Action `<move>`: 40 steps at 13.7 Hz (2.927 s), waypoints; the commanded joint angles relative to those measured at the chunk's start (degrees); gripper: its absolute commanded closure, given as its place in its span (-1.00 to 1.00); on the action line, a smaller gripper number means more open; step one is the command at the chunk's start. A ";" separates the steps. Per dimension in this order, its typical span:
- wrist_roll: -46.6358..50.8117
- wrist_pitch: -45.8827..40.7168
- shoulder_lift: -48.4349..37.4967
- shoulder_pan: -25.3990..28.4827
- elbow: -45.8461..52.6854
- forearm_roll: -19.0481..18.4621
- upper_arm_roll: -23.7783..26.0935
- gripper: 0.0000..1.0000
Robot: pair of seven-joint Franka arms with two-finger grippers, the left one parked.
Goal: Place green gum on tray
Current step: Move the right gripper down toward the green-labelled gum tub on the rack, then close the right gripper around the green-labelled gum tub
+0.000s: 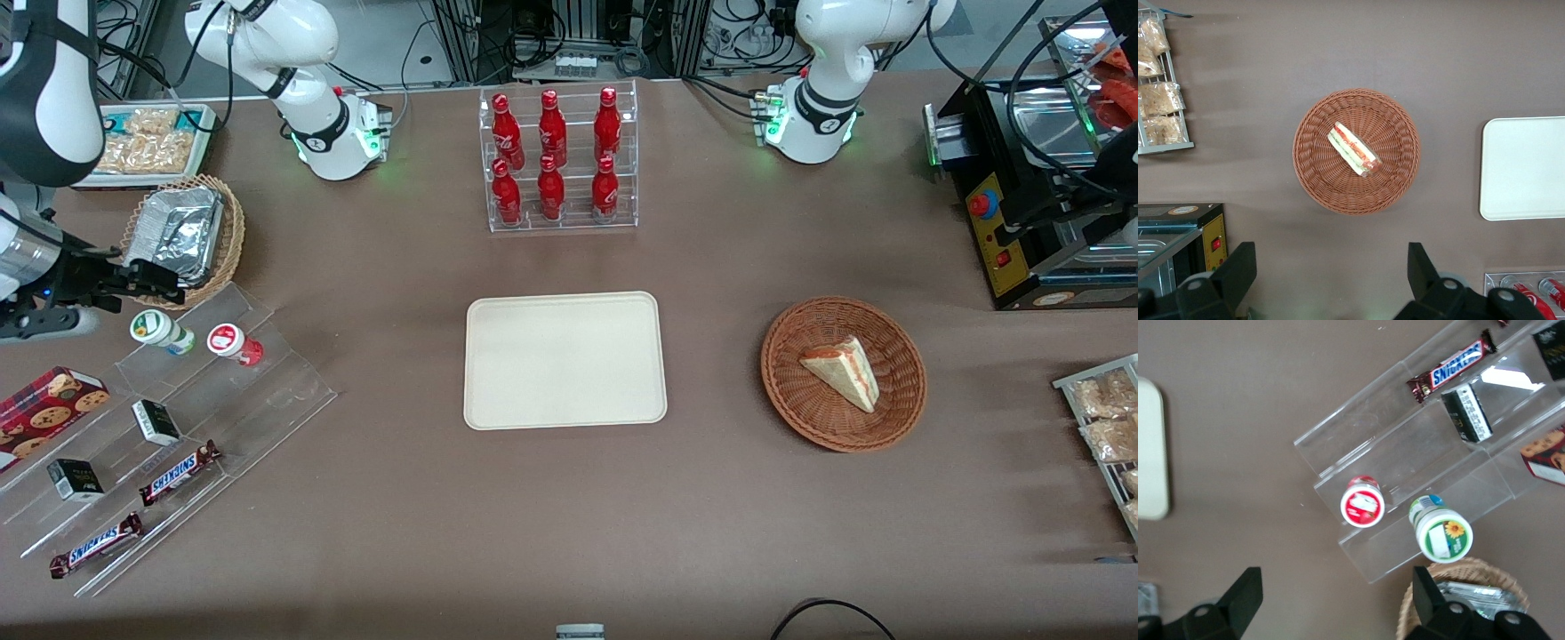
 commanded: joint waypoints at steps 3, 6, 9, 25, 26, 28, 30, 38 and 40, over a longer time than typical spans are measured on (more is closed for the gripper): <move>-19.17 11.84 -3.58 -2.63 -9.94 -0.30 -2.76 -1.00; -30.00 21.43 -3.58 -2.72 -15.12 -0.04 -5.32 -1.00; -36.52 25.40 -3.05 -2.72 -18.29 0.49 -7.43 -1.00; -36.71 29.36 0.82 -2.63 -19.18 0.58 -7.52 0.95; -36.71 29.36 0.82 -2.63 -19.18 0.58 -7.52 1.00; -36.62 29.19 0.82 -2.54 -18.83 0.67 -7.44 1.00; -36.44 28.05 0.47 -2.37 -17.61 0.58 -7.44 1.00; -24.70 3.98 0.64 4.82 0.58 0.75 -6.12 1.00; -16.28 2.30 0.90 10.17 2.44 0.75 -6.12 1.00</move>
